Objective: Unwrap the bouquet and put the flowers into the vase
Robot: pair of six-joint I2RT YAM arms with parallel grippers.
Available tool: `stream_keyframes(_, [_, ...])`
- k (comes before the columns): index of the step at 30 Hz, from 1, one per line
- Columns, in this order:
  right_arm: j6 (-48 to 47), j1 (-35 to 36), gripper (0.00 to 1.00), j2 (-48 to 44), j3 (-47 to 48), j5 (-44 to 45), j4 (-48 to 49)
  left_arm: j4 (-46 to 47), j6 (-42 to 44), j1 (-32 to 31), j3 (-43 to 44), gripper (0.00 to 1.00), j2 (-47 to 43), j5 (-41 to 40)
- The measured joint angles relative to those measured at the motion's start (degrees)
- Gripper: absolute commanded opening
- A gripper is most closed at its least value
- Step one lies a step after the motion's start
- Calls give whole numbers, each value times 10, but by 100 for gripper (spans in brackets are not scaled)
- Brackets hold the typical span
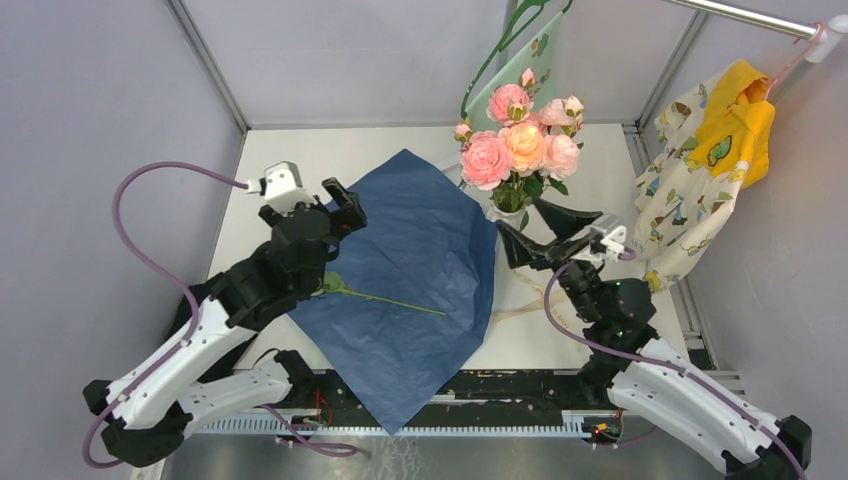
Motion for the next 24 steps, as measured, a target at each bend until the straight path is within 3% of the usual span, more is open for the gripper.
stream_keyframes(3, [20, 31, 89, 32, 8, -38, -15, 0, 16, 0, 19, 100, -28, -22])
stream_keyframes(9, [-12, 223, 89, 111, 10, -7, -57, 0, 34, 0, 48, 100, -106, -68])
stream_keyframes(12, [-31, 285, 89, 172, 34, 3, -70, -9, 33, 0, 58, 100, -134, -93])
stream_keyframes(17, [-43, 329, 85, 316, 140, 4, -111, -41, 33, 0, 67, 100, -146, -106])
stream_keyframes(24, [-43, 336, 80, 567, 340, 19, -215, -76, 30, 0, 68, 100, -174, -109])
